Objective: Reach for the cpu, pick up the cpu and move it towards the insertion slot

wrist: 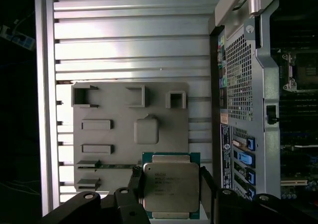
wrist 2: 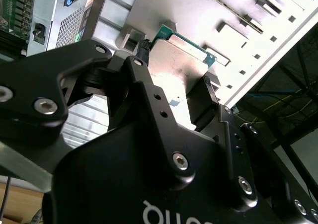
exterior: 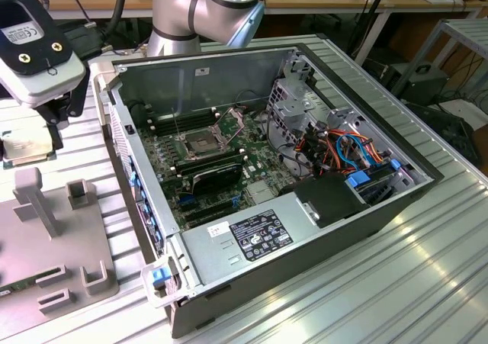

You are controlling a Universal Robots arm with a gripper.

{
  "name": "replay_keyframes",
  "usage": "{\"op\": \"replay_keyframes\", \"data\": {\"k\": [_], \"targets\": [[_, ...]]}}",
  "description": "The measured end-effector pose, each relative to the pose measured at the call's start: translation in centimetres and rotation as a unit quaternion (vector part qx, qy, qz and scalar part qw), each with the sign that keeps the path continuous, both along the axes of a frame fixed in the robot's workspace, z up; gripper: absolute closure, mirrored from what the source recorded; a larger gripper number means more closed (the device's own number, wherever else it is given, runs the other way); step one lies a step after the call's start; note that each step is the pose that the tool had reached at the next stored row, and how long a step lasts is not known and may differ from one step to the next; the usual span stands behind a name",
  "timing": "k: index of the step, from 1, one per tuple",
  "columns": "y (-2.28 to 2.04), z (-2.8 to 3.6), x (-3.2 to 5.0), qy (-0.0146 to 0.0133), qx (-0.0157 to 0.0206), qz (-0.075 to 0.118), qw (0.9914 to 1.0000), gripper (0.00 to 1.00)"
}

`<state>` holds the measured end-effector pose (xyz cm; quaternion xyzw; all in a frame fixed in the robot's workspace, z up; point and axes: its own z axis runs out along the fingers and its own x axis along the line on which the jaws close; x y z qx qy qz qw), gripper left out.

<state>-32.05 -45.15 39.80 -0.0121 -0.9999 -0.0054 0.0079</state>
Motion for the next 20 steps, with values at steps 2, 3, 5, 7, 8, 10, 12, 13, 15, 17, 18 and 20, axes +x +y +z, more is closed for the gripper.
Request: {"op": "replay_keyframes", "data": {"k": [2,3,5,7,8,10,12,13,15,17,18,20], "targets": [[0.00,0.00,0.07,0.0000,0.0000,0.000,1.00000,0.45],[0.00,0.00,0.10,0.0000,0.0000,0.000,1.00000,0.45],[0.00,0.00,0.13,0.0000,0.0000,0.000,1.00000,0.45],[0.00,0.00,0.23,0.0000,0.0000,0.000,1.00000,0.45],[0.00,0.00,0.29,0.0000,0.0000,0.000,1.00000,0.45],[0.00,0.00,0.38,0.0000,0.0000,0.000,1.00000,0.45],[0.00,0.00,0.45,0.0000,0.0000,0.000,1.00000,0.45],[0.00,0.00,0.47,0.0000,0.0000,0.000,1.00000,0.45],[0.00,0.00,0.54,0.0000,0.0000,0.000,1.00000,0.45],[0.00,0.00,0.57,0.0000,0.0000,0.000,1.00000,0.45],[0.00,0.00,0.60,0.0000,0.0000,0.000,1.00000,0.45],[0.00,0.00,0.65,0.0000,0.0000,0.000,1.00000,0.45]]}}
